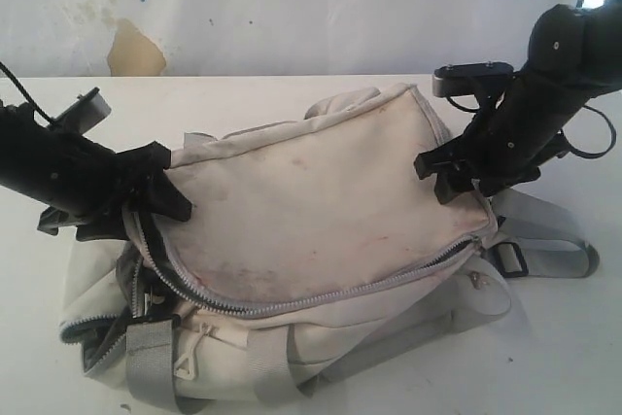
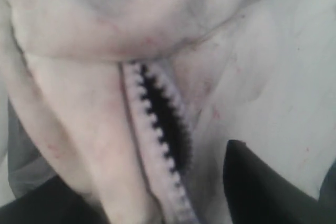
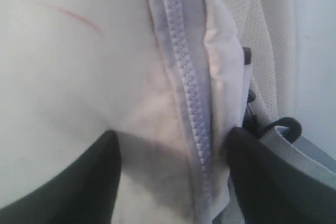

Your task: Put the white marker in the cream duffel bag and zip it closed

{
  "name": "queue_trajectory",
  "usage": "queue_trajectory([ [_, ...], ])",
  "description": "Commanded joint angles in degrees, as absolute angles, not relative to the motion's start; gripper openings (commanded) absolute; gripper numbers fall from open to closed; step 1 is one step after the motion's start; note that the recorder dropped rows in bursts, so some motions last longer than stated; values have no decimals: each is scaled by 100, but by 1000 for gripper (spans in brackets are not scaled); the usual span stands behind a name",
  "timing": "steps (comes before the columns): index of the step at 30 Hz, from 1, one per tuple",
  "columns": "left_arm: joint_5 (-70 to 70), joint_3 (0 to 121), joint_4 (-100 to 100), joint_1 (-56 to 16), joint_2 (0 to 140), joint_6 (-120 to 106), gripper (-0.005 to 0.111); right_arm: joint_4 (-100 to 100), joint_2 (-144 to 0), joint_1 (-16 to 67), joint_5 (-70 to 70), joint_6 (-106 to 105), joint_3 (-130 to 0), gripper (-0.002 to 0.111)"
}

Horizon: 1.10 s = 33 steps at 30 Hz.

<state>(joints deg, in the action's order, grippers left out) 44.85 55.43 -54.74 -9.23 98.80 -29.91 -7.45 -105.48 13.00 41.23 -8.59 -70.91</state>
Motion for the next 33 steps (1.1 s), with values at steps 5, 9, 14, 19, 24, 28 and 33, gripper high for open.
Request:
queue_trajectory([
  [5, 4422, 5625, -5590, -919, 10073, -3465, 1, -716, -10556, 1253, 4357, -876, -7125, 0],
  [9, 4474, 5991, -5519, -817, 10073, -3430, 1, -782, -10455, 1253, 4490, -345, -7125, 0],
  [14, 4450, 6643, -5519, -399, 10139, -3011, 0, -782, -10026, 1253, 4536, 362, -6914, 0],
  [19, 5223, 7770, -5519, -116, 10685, -2870, 0, -782, -9396, 1253, 4303, 532, -6342, 0],
  [24, 5620, 8519, -5532, -140, 11205, -2909, 0, -782, -9028, 1253, 4210, 520, -6015, 0],
  [28, 5496, 8638, -5157, -130, 11331, -2955, 4, -782, -8990, 1253, 3989, 520, -5837, 0],
  [33, 5652, 8638, -4518, -130, 11331, -2931, 39, -795, -9003, 1253, 3595, 544, -5658, 0],
])
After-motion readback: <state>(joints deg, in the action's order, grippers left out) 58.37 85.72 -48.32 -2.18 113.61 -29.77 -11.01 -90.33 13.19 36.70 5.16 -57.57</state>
